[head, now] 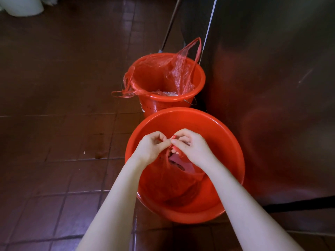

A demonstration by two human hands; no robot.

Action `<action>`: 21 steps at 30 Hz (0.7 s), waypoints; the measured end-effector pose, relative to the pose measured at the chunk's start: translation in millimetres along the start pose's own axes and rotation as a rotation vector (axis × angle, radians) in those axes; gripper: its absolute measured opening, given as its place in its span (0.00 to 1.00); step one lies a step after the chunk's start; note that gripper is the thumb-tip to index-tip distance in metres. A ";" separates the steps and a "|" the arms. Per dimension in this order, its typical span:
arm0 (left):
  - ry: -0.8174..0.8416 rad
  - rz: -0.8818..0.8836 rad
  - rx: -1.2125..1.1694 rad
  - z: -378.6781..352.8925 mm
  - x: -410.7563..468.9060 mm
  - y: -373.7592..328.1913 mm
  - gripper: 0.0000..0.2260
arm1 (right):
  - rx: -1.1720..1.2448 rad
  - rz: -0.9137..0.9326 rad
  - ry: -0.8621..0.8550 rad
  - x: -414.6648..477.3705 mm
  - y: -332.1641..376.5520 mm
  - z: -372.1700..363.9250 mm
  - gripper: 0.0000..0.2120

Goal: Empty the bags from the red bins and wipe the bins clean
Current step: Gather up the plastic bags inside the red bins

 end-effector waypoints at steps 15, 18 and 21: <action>-0.123 -0.342 0.374 -4.5 -11.4 -14.9 0.16 | -0.216 -0.100 -0.127 4.3 -11.7 -2.8 0.06; -0.182 -0.353 0.346 2.1 -10.3 -11.6 0.13 | -0.288 -0.127 -0.045 4.4 -15.7 -2.2 0.06; -0.178 -0.333 0.273 6.2 -9.3 -6.0 0.12 | -0.336 -0.213 0.081 4.1 -20.7 -5.5 0.11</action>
Point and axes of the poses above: each hand's wrist, its own x-axis towards the middle knuckle, its own z-axis out of the back of the hand, y = z × x, the point moved 4 cm from there along x, towards the middle knuckle, and after that the axes turned 9 degrees about x, right-handed, at the moved point
